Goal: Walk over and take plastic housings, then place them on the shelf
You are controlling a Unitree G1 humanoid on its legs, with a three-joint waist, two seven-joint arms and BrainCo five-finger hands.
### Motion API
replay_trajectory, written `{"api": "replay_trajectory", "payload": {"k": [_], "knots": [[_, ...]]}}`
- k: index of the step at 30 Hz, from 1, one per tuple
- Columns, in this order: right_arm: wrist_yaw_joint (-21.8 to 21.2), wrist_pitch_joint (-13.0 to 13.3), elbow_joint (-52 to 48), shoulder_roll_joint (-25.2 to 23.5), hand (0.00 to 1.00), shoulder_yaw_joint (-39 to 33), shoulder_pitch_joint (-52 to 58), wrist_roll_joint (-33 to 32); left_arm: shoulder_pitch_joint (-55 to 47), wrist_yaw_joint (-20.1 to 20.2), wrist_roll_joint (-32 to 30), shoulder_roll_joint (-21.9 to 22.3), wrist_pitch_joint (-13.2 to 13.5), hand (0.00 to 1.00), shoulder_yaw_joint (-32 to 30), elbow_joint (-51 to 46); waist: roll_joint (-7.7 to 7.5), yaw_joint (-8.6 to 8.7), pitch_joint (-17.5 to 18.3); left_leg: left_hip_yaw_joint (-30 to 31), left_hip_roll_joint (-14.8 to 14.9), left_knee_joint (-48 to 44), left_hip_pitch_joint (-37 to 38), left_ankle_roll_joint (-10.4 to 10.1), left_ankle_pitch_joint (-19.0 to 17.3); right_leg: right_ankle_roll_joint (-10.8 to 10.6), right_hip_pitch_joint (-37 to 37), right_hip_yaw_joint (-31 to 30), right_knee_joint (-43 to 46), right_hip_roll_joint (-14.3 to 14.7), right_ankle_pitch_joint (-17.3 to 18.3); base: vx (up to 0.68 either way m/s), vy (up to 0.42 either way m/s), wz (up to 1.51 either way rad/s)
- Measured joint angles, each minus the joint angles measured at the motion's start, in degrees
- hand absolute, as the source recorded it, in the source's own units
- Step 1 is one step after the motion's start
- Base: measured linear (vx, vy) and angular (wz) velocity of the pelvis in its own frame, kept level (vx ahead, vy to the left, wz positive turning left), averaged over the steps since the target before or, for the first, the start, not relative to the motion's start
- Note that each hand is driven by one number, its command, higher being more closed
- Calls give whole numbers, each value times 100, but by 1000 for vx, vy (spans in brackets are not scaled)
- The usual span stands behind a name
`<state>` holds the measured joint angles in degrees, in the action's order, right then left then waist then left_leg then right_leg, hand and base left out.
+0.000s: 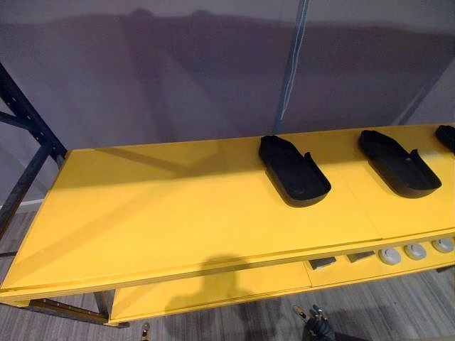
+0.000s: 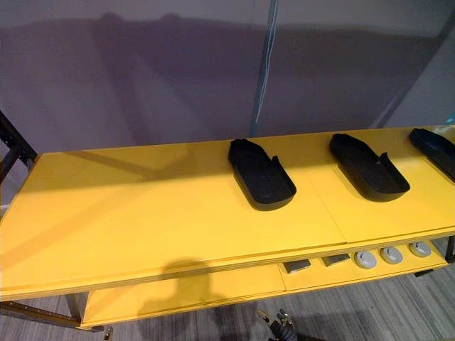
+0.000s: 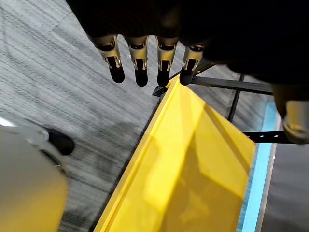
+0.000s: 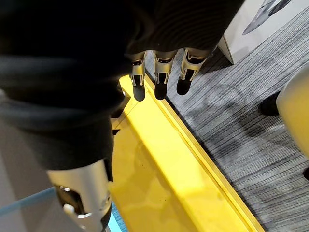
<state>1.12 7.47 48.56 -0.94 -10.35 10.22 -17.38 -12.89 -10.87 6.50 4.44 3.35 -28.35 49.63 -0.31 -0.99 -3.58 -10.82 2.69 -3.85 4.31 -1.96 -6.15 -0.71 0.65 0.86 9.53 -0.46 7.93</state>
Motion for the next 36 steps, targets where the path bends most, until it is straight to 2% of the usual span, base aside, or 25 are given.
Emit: {"api": "replay_trajectory", "payload": {"k": [6, 12, 13, 19, 22, 25, 26, 28, 29, 30, 32, 33, 34, 36], "knots": [[4, 0, 151, 67, 0, -39, -72, 112, 2, 232, -424, -182, 86, 0, 613, 5, 87, 13, 89, 15, -24, 205, 16, -30, 139, 22, -91, 6, -40, 4, -23, -63, -6, 1], [10, -3, 409, 134, 0, -91, -172, 124, 146, 286, -590, -347, 142, 0, 1178, 48, 80, 13, 84, -13, -23, 275, -3, -19, 173, 26, -66, -59, -243, 45, -167, -17, 8, -5], [10, -3, 428, 145, 0, -90, -224, 124, 241, 308, -667, -326, 146, 0, 1428, 106, 74, 17, 78, -19, -41, 282, -10, -18, 173, 22, -67, -104, -283, 40, -191, -7, 31, -9], [8, -4, 443, 135, 0, -70, -496, 124, 556, 373, -803, -380, 161, 0, 1641, 110, -12, 16, -179, -226, -56, 92, -215, 57, 117, -14, -290, -404, -311, 61, -364, -44, 37, -26], [8, -5, 351, 94, 0, -49, -756, 124, 809, 369, -844, -414, 161, 0, 1643, 86, -77, -6, -420, -550, 69, -250, -523, 149, -26, -70, -522, -735, -444, 145, -696, -134, 58, -61], [12, -1, -186, 12, 0, 32, -865, 123, 1049, 353, -848, -549, 154, 0, 1773, -218, -194, -17, -592, -1050, 442, -948, -1229, 236, -273, -351, -1050, -1245, -682, 395, -1456, -219, 76, -103], [35, 0, -346, 11, 0, 37, -868, 122, 1166, 350, -913, -575, 160, 0, 1872, -367, -175, -43, -619, -1241, 606, -1032, -1486, 334, -252, -503, -1160, -1347, -1042, 441, -1867, -239, 71, -75], [70, -1, -424, 25, 0, 30, -852, 121, 1391, 348, -1011, -591, 161, 0, 1905, -457, -164, -60, -680, -1405, 645, -998, -1522, 404, -170, -394, -1329, -829, -70, 316, -1179, -160, 63, -51], [70, -1, -389, 22, 0, 32, -786, 121, 1399, 343, -1018, -580, 169, 0, 1948, -594, -142, -64, -687, -1447, 646, -987, -1486, 428, -152, -355, -1344, -507, 850, 167, -549, -67, 52, -13], [68, 1, -290, 22, 0, 28, -718, 121, 1412, 340, -1019, -595, 177, 0, 1983, -632, -184, -57, -658, -1459, 591, -974, -1451, 441, -116, -465, -1258, -290, 1645, -22, -111, -55, 48, -4], [65, 1, -107, 23, 0, 37, -668, 123, 1383, 353, -1024, -593, 168, 0, 1987, -632, -249, -55, -574, -1488, 504, -921, -1458, 438, -29, -594, -998, -175, 2146, -244, 176, -34, -33, -10], [63, -1, 100, 62, 0, 171, -708, 127, 1286, 349, -1024, -622, 162, 0, 1969, -631, -334, -157, -424, -1688, 473, -901, -1532, 380, 62, -635, -776, -49, 1792, -452, 229, -61, -140, -58], [53, -2, 211, 103, 0, 300, -788, 182, 1205, 345, -1024, -663, 155, 0, 1962, -593, -399, -197, -310, -1804, 423, -832, -1620, 339, 156, -652, -690, 39, 1213, -495, 260, -54, -128, -79], [54, 2, 285, 285, 0, 484, -955, 251, 1138, 354, -1024, -679, 80, 0, 1991, -482, -395, -200, -209, -1951, 364, -573, -1739, 268, 379, -636, -574, 124, 312, -479, 255, -54, -156, -79]]}}
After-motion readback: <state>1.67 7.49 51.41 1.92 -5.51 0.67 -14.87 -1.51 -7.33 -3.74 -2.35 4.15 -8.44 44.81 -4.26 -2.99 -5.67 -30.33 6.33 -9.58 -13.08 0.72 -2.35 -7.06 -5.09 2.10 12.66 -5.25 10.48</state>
